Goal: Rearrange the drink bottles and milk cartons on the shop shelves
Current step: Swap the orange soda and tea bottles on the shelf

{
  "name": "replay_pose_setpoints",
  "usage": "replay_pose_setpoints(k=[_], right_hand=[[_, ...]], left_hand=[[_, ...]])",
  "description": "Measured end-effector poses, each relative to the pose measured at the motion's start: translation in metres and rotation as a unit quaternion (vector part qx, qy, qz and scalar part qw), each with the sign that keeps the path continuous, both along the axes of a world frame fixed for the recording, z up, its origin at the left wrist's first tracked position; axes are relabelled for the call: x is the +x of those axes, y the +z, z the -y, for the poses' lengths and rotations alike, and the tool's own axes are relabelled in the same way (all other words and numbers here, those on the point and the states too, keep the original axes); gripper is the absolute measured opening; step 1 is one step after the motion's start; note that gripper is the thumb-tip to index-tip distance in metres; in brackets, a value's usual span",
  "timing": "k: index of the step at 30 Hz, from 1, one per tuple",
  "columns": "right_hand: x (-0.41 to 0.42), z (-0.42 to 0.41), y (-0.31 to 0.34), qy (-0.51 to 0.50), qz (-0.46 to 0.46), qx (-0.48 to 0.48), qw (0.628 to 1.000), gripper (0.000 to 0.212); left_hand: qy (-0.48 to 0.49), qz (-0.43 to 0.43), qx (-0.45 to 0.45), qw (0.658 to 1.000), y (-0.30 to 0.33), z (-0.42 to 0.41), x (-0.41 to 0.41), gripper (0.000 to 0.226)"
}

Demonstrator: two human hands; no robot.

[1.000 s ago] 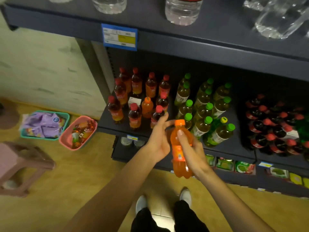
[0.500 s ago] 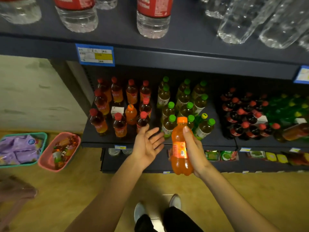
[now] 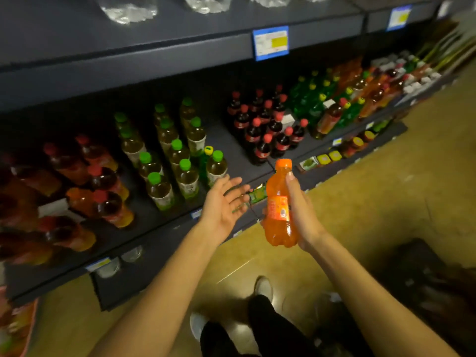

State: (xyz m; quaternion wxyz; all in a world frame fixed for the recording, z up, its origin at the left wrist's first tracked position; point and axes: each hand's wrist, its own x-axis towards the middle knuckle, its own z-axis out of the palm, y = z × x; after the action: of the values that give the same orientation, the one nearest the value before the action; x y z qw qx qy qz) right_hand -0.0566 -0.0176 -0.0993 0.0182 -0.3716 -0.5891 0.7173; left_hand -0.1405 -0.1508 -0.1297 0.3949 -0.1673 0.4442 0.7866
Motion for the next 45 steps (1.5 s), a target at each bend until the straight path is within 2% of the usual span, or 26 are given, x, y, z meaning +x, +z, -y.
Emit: replay_pose_setpoints(k=[7,17,22,32,37,45], right_hand=[[0.036,-0.104,-0.007,-0.071,-0.007,-0.021,0.997,0.079],[0.095,-0.304,-0.004,-0.156,0.004,-0.018,0.988,0.078],[0.107,-0.379,-0.011,-0.180,0.000,-0.018,0.984,0.075],[0.038,-0.505,-0.035,-0.183,0.021,-0.054,0.981,0.067],[-0.014,-0.585,-0.031,-0.183,0.030,-0.041,0.982,0.073],[-0.075,-0.703,-0.035,-0.190,0.030,-0.043,0.980,0.079]], left_hand=[[-0.064,-0.015,-0.033,0.997,0.005,-0.091,0.013,0.024],[-0.145,0.012,-0.052,0.988,-0.012,-0.304,0.041,0.025],[-0.185,0.015,-0.054,0.981,-0.018,-0.384,0.052,0.024],[-0.219,-0.004,-0.082,0.972,-0.055,-0.510,-0.028,0.030],[-0.223,0.031,-0.072,0.972,-0.052,-0.596,-0.069,0.030],[-0.222,0.031,-0.068,0.972,-0.045,-0.711,-0.131,0.030]])
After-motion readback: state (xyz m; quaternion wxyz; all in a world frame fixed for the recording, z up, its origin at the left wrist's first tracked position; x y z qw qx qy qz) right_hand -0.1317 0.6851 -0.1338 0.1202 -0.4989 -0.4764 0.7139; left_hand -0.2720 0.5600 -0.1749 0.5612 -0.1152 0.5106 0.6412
